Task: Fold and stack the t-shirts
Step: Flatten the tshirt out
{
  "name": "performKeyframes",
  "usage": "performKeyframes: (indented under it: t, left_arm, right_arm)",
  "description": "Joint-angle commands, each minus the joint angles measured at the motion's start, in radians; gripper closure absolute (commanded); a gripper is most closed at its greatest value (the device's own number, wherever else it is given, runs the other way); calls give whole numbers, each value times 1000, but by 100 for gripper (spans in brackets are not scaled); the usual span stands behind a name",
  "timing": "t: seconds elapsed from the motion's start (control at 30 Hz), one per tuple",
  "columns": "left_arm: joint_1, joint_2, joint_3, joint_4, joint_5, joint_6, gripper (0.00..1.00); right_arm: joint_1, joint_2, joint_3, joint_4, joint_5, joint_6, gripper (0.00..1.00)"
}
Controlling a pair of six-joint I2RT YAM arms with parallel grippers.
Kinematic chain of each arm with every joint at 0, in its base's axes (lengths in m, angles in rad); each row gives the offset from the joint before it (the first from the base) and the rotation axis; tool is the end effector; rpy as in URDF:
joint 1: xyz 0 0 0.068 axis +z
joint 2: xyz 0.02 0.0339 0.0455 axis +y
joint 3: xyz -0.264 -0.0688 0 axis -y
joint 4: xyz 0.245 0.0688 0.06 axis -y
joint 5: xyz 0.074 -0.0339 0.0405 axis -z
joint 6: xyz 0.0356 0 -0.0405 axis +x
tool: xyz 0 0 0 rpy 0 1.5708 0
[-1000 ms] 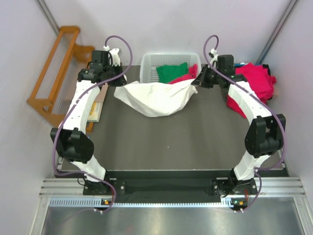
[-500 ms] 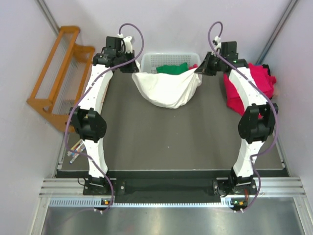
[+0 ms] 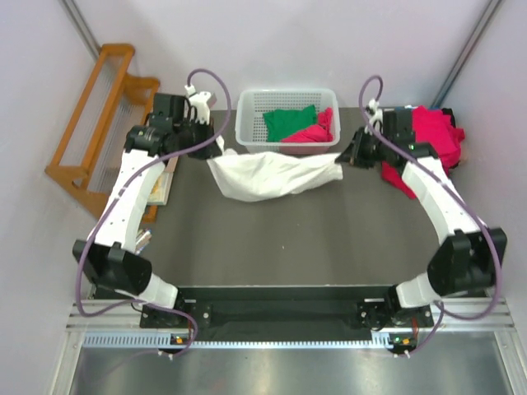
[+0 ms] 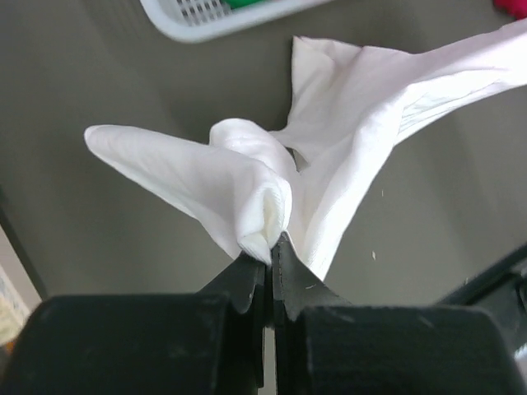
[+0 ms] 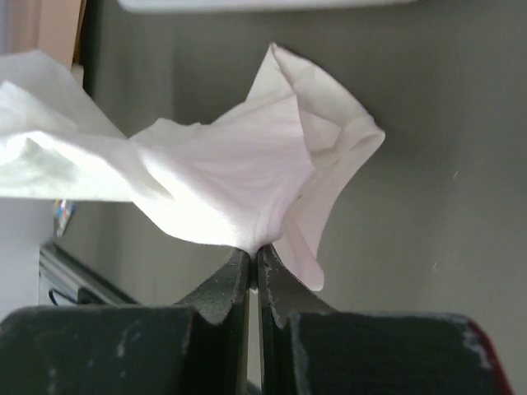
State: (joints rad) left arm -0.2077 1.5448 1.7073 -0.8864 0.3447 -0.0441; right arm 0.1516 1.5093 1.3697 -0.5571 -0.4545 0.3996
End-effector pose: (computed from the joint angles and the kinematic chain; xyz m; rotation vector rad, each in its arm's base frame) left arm 0.3163 -0.0789 0.4051 0.3664 2.2690 -0.5254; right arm 0.3298 0.0662 0.3343 0.0378 2.3092 0.8028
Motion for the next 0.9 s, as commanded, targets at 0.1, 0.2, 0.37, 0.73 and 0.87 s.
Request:
performKeyframes:
  t: [0.1, 0.2, 0.37, 0.73, 0.87]
  left_arm:
    - [2, -135, -263, -189, 138, 170, 99]
    - [4, -137, -353, -255, 169, 269, 64]
    - [8, -100, -339, -390, 180, 340, 9]
    - [45, -28, 84, -370, 43, 139, 11]
    - [47, -28, 183, -356, -19, 90, 11]
  right_arm:
    - [112, -305, -260, -64, 56, -19, 100]
    - [169, -374, -360, -105, 82, -12, 100]
    - [275, -466, -472, -236, 82, 27, 98]
    - [335, -465, -532, -380, 20, 73, 27]
    - [335, -365, -355, -397, 160, -5, 23]
